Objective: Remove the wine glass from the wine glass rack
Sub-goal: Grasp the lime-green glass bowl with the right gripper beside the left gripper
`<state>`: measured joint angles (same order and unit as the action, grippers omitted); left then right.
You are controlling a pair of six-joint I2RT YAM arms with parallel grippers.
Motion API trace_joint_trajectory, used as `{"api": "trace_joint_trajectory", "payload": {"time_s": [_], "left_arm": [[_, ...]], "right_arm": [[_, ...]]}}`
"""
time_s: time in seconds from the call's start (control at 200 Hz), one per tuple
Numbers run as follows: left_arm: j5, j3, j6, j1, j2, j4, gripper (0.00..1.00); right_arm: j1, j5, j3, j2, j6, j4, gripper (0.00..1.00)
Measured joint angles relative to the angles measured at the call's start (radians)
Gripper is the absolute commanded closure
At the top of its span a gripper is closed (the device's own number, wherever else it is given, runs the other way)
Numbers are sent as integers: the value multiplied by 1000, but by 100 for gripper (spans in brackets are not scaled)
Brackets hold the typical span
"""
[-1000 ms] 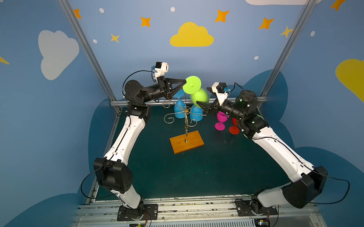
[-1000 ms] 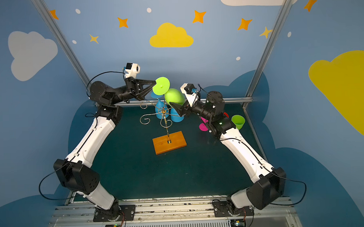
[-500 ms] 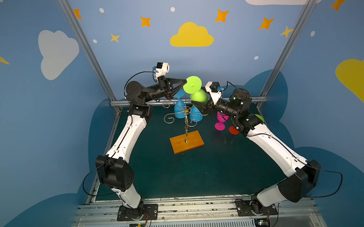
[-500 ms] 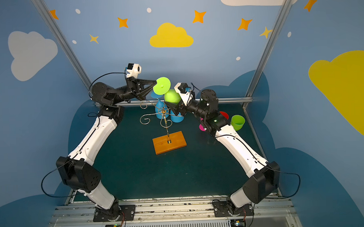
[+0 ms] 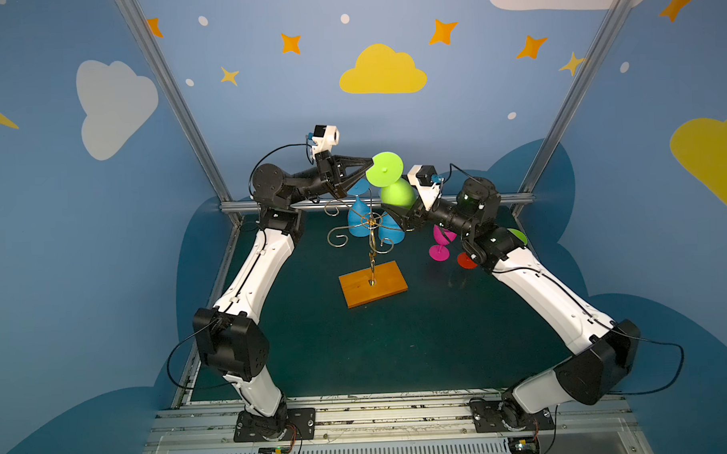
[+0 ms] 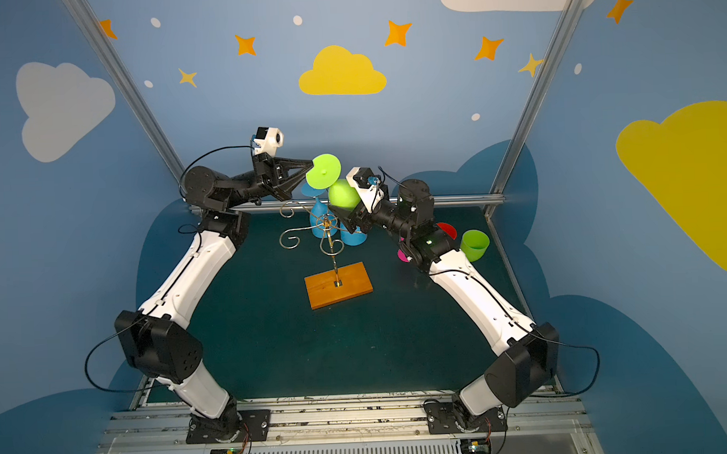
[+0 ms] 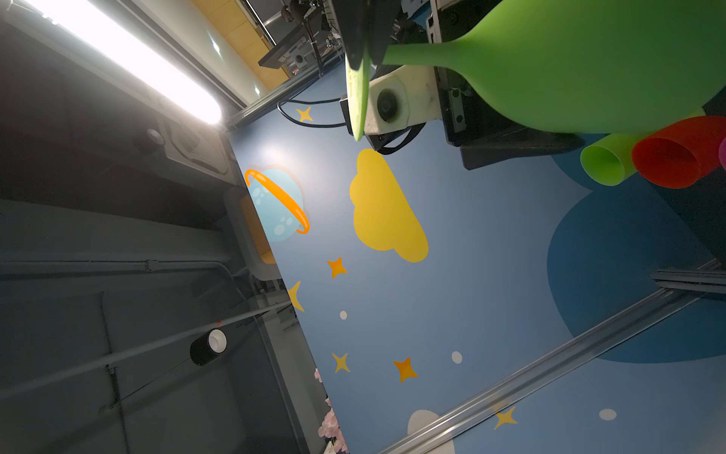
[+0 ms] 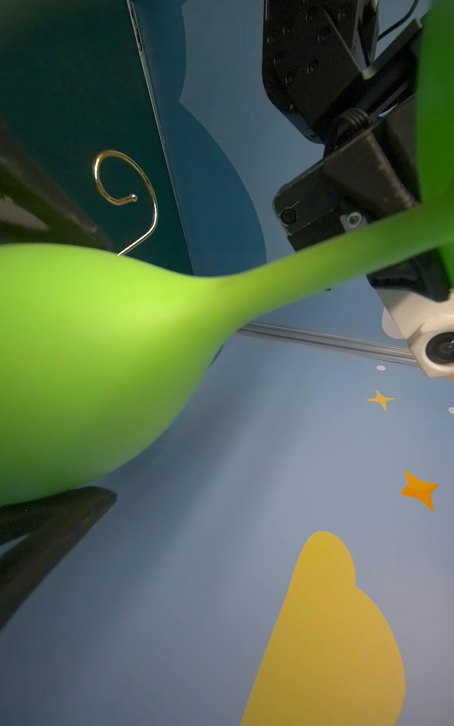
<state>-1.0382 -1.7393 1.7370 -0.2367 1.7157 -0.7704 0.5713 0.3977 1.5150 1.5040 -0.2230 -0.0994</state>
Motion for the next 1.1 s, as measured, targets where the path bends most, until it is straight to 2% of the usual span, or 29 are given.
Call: {"api": "trace_joint_trajectory", "payload": {"time_s": [0.135, 0.385, 0.606, 0.751, 0.836, 0.881, 0.996, 1.101], "left_arm": [[1, 0, 6, 0, 0, -3, 97], [10, 0, 19, -2, 0, -15, 97], [15, 0, 19, -2, 5, -17, 96], [19, -10, 18, -10, 21, -23, 85], [24, -13, 10, -9, 26, -24, 66], [25, -13, -2, -8, 26, -22, 59], [31, -13, -44, -6, 26, -1, 53], [36, -13, -149, -6, 26, 57, 49]], "right_arm": [[2, -14, 2, 2, -2, 2, 12], [13, -25, 4, 3, -13, 11, 39], [21, -50, 4, -16, 3, 50, 55], [23, -87, -1, -65, 33, 138, 63], [23, -106, -17, -117, 53, 182, 66], [23, -117, -24, -149, 61, 202, 68], [23, -146, -25, -225, 74, 255, 71], [23, -178, -25, -281, 87, 313, 72]]}}
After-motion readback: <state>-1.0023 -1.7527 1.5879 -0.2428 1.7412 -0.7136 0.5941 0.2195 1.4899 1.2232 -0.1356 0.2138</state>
